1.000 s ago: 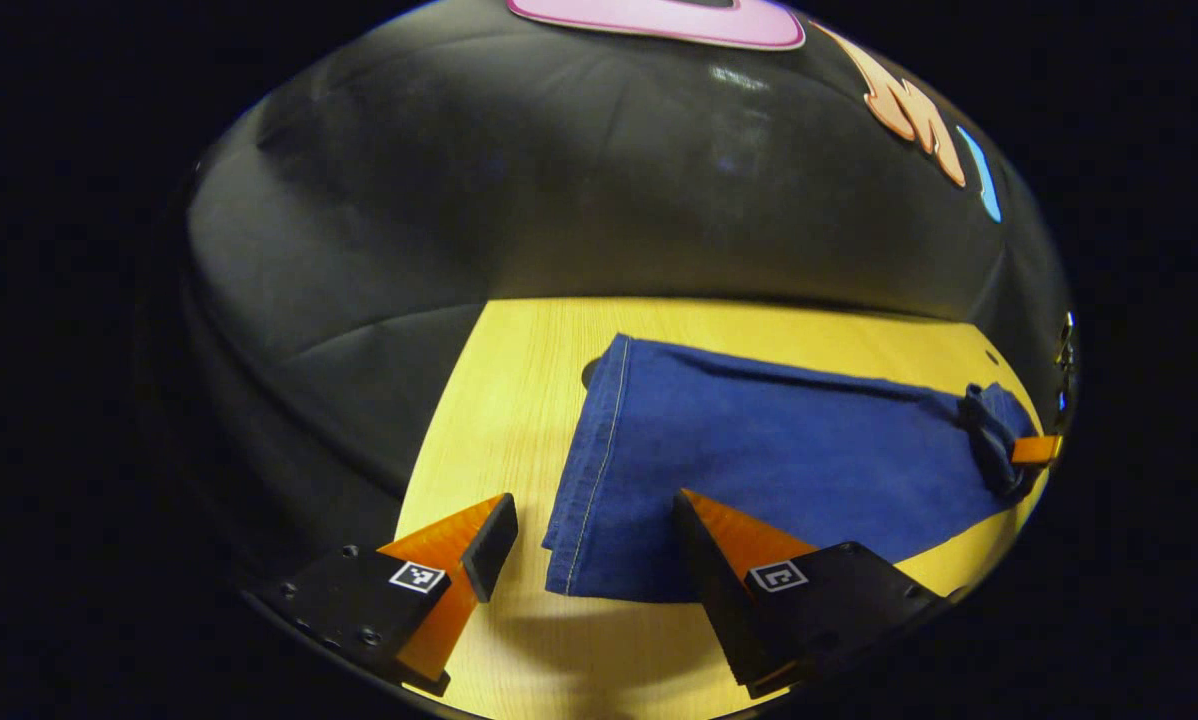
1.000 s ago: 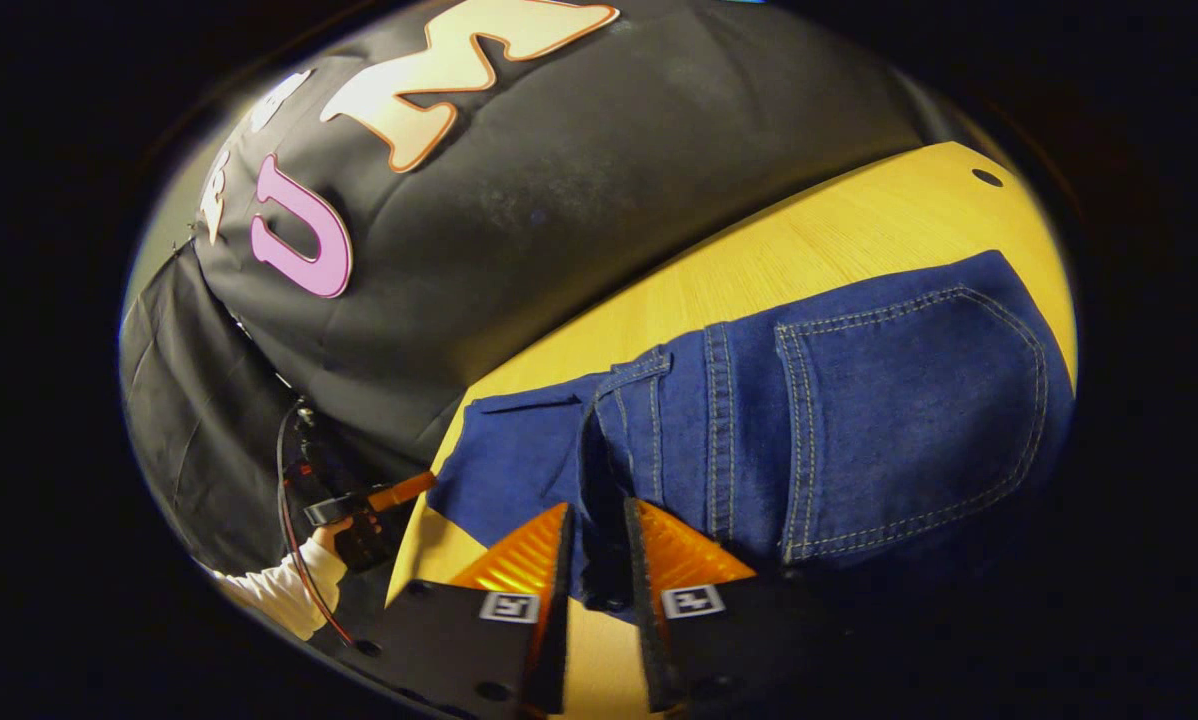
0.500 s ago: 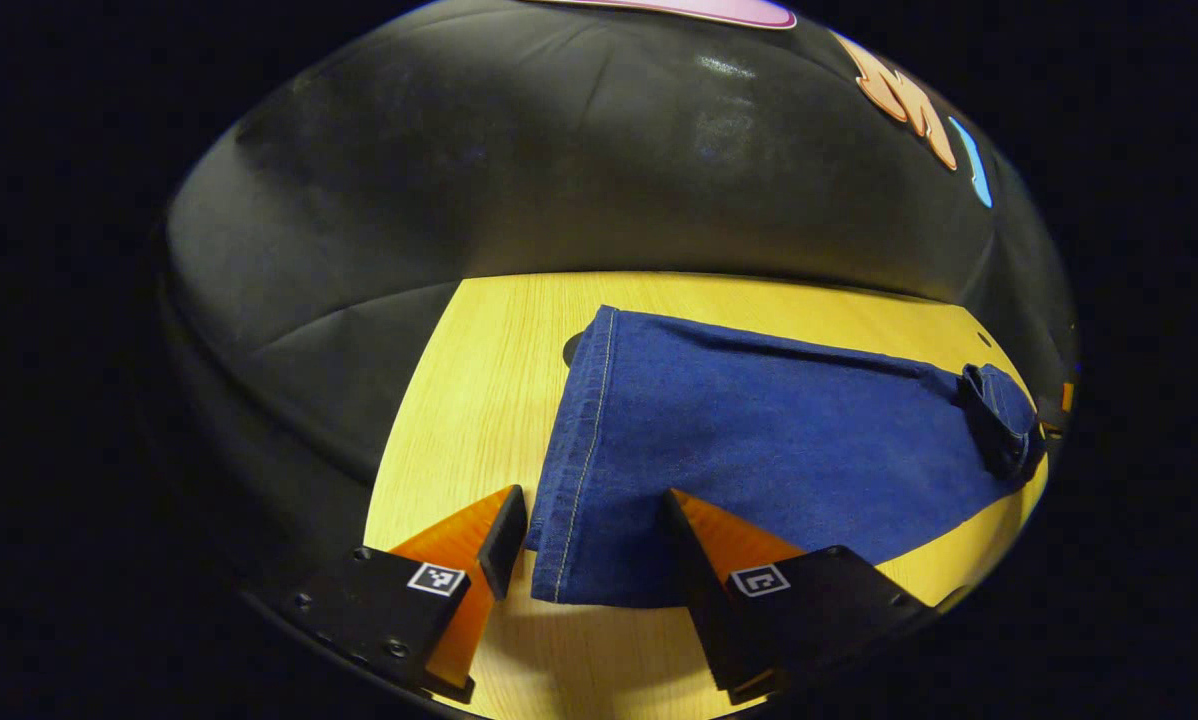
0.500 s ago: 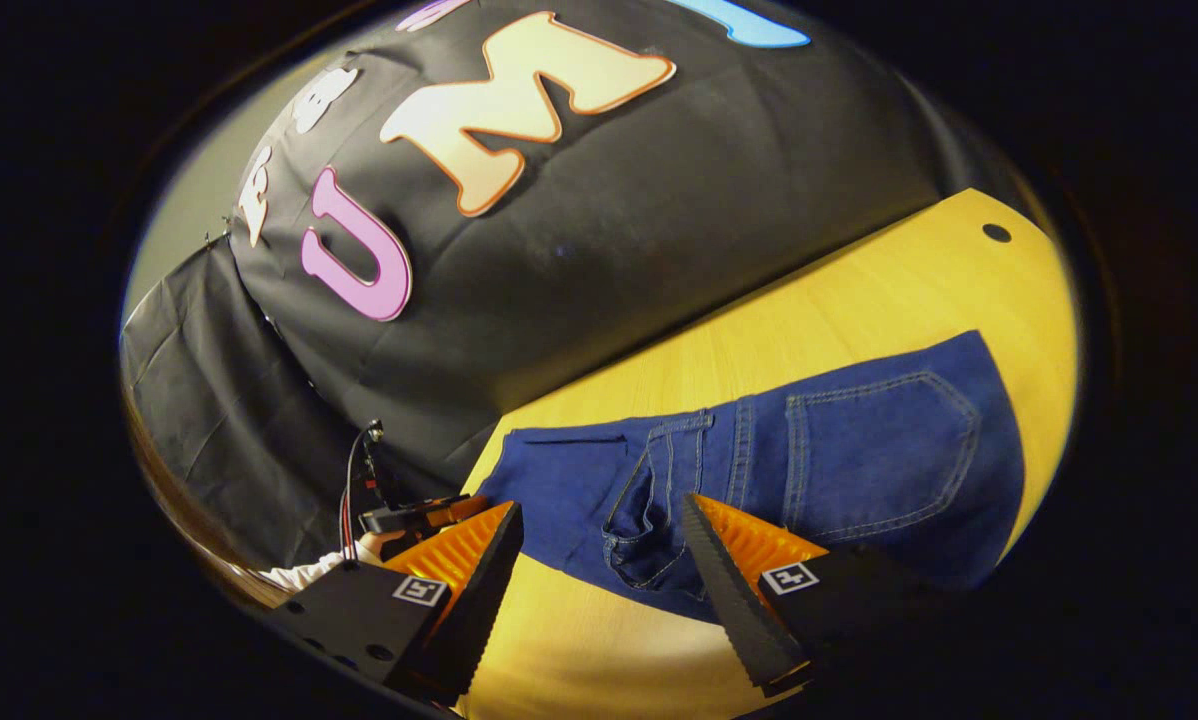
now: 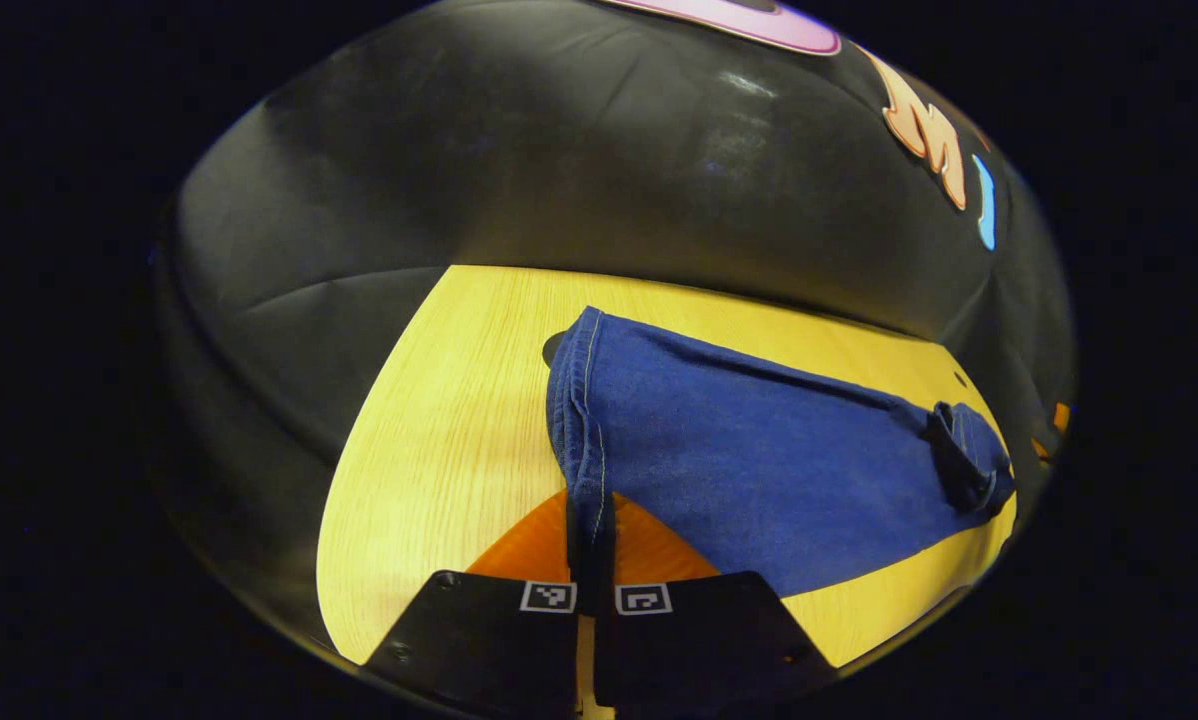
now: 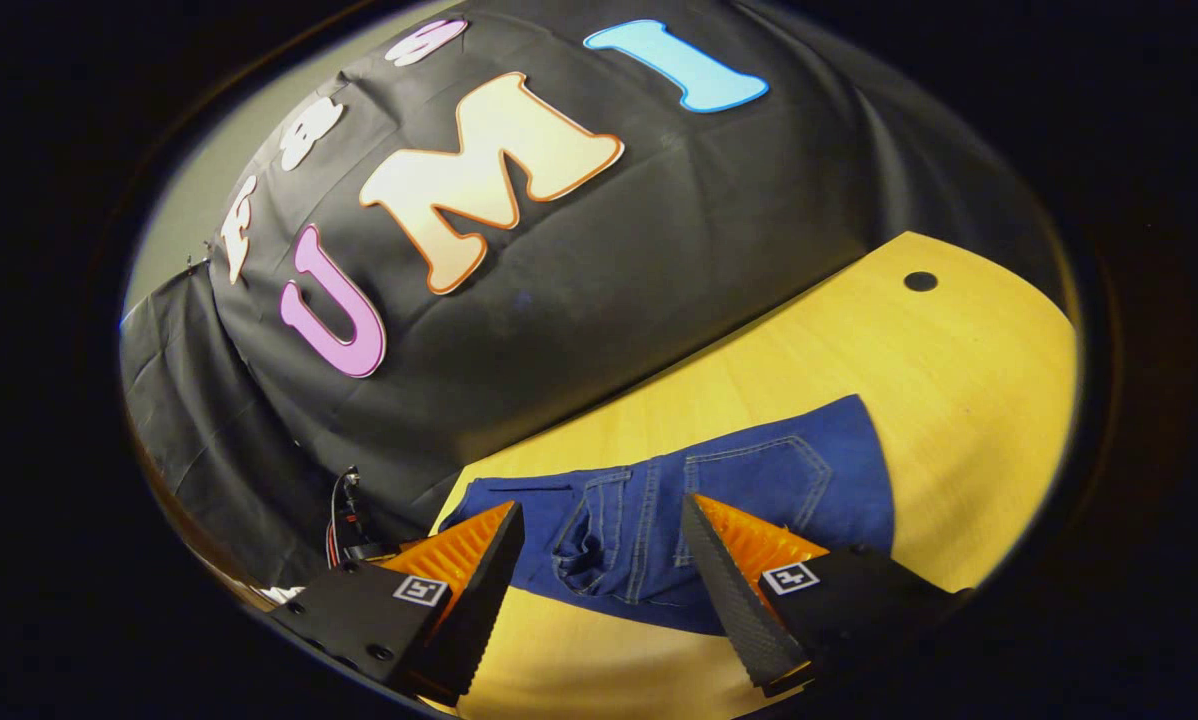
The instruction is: Grasp the waist and the cuffs of the jeans and fold them to make the two legs overlap; first hold the waist and fold one-third of the jeans toward the cuffs, then hold the cuffs and fold the remaining one-third in the same direction to finish folding.
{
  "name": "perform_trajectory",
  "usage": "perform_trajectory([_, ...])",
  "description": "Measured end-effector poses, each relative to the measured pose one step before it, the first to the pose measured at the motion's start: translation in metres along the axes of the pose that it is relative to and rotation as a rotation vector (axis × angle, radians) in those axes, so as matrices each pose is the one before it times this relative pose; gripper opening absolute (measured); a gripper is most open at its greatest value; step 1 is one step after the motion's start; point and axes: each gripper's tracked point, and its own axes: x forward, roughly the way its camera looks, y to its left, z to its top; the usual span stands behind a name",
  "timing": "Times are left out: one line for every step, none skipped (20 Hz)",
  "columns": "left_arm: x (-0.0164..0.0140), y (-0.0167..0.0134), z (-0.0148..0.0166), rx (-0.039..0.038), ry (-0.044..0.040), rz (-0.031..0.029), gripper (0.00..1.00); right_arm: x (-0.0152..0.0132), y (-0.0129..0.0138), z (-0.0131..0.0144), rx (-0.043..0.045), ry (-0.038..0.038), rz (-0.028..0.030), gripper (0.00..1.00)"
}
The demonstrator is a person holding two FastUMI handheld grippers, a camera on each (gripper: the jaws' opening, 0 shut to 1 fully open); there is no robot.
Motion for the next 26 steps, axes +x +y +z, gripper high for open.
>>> perform_trajectory([0.00073, 0.00015, 0.00009, -0.00934, -0.00096, 0.01166, 0.00, -0.00543, -0.00399, 0.00273, 0.00405, -0.00632, -0.01420, 0.98])
perform_trajectory([-0.00149, -0.00261, 0.00204, -0.00458, -0.00263, 0.00019, 0.00, -0.00396, -0.00423, 0.00258, 0.00735, -0.00564, -0.01052, 0.98])
perform_trajectory([-0.00375, -0.00760, 0.00345, 0.00221, -0.00262, -0.01339, 0.00, -0.00651, -0.00550, 0.00150, 0.00618, -0.00242, -0.01160, 0.98])
perform_trajectory([-0.00579, -0.01310, 0.00752, 0.00937, -0.01204, -0.01628, 0.00, -0.00551, -0.00635, 0.00317, 0.00411, -0.00442, -0.01034, 0.98])
perform_trajectory([-0.00717, -0.01785, 0.00963, 0.00885, -0.01442, -0.01789, 0.00, -0.00708, -0.00548, 0.00370, 0.00392, -0.00789, -0.00676, 0.98])
perform_trajectory([-0.00708, -0.01793, 0.01058, 0.00524, -0.01559, -0.02108, 0.00, -0.00564, -0.00632, 0.00485, 0.00456, -0.00601, -0.00623, 0.98])
perform_trajectory([-0.00615, -0.01851, 0.00768, 0.00859, -0.01084, -0.01804, 0.00, -0.00448, -0.00638, 0.00079, 0.00067, -0.00742, -0.00944, 0.98])
perform_trajectory([-0.00625, -0.01815, 0.00927, 0.00682, -0.01421, -0.01105, 0.00, -0.00438, -0.01055, 0.00573, 0.00233, -0.01042, -0.01032, 0.98])
perform_trajectory([-0.00482, -0.01965, 0.00889, 0.00254, -0.01064, -0.01031, 0.00, -0.00551, -0.00762, 0.00615, 0.00399, -0.01288, -0.00041, 0.98])
perform_trajectory([-0.00460, -0.02297, 0.00958, -0.00269, -0.01544, -0.01025, 0.00, -0.00547, -0.00583, 0.00825, 0.00213, -0.01189, 0.00612, 0.98])
perform_trajectory([-0.00248, -0.02411, 0.00930, -0.00503, -0.01980, -0.00976, 0.00, -0.00422, -0.00931, 0.00575, 0.00208, -0.00456, 0.00435, 0.98])
perform_trajectory([-0.00360, -0.02466, 0.00802, -0.00403, -0.01790, -0.01324, 0.00, -0.00287, -0.00931, 0.00602, -0.00036, 0.00123, 0.00429, 0.98])
perform_trajectory([-0.00335, -0.02640, 0.00868, -0.00132, -0.02292, -0.01590, 0.00, -0.00221, -0.01082, 0.00410, -0.00063, 0.00489, 0.00200, 0.98])
perform_trajectory([-0.00300, -0.02340, 0.00732, 0.00052, -0.01756, -0.00911, 0.00, -0.00194, -0.00996, 0.00423, 0.00039, 0.00861, -0.00132, 0.98])
perform_trajectory([-0.00213, -0.02134, 0.00400, 0.00101, -0.00968, -0.01325, 0.00, -0.00277, -0.00913, 0.00331, -0.00257, 0.00429, -0.00019, 0.98])
perform_trajectory([-0.00206, -0.02298, 0.00570, -0.00004, -0.00966, -0.01472, 0.00, -0.00173, -0.00811, 0.00398, -0.00530, 0.00012, -0.00128, 0.93])
perform_trajectory([-0.00312, -0.02265, 0.00373, 0.00715, -0.00656, -0.01453, 0.00, -0.00154, -0.00584, 0.00186, -0.00287, 0.00235, -0.00001, 0.98])
perform_trajectory([-0.00145, -0.02105, 0.00442, 0.01996, -0.00983, -0.01633, 0.00, -0.00197, -0.00465, 0.00112, -0.00271, 0.00374, 0.00276, 0.98])
perform_trajectory([0.00219, -0.02211, 0.00228, 0.02785, -0.00363, -0.01492, 0.00, -0.00223, -0.00470, 0.00073, -0.00393, 0.00144, 0.00097, 0.98])
perform_trajectory([0.00033, -0.02259, 0.00299, 0.02847, 0.00172, -0.01489, 0.00, -0.00264, -0.00361, 0.00097, -0.00191, 0.00073, 0.00348, 0.98])
perform_trajectory([-0.00024, -0.02301, 0.00068, 0.02999, 0.00310, -0.02092, 0.00, -0.00310, -0.00391, 0.00022, 0.00264, 0.00015, 0.00285, 0.98])
perform_trajectory([0.00261, -0.02353, 0.00051, 0.03292, 0.00259, -0.02383, 0.00, -0.00301, -0.00408, 0.00090, 0.00414, -0.00027, 0.00102, 0.98])
perform_trajectory([0.00633, -0.02564, -0.00042, 0.02718, 0.00470, -0.02949, 0.00, -0.00308, -0.00511, -0.00062, 0.00169, -0.00117, -0.00464, 0.98])
perform_trajectory([0.00766, -0.02613, -0.00511, 0.01817, 0.01173, -0.03861, 0.00, -0.00400, -0.00711, -0.00014, -0.00121, -0.00309, -0.01048, 0.98])
perform_trajectory([0.00994, -0.02702, -0.00993, 0.01283, 0.02066, -0.03346, 0.00, -0.00439, -0.00836, -0.00073, -0.00047, -0.00395, -0.01358, 0.98])
perform_trajectory([0.01176, -0.02121, -0.01601, 0.01482, 0.03662, -0.02463, 0.00, -0.00443, -0.00794, -0.00040, 0.00328, -0.00259, -0.01507, 0.98])
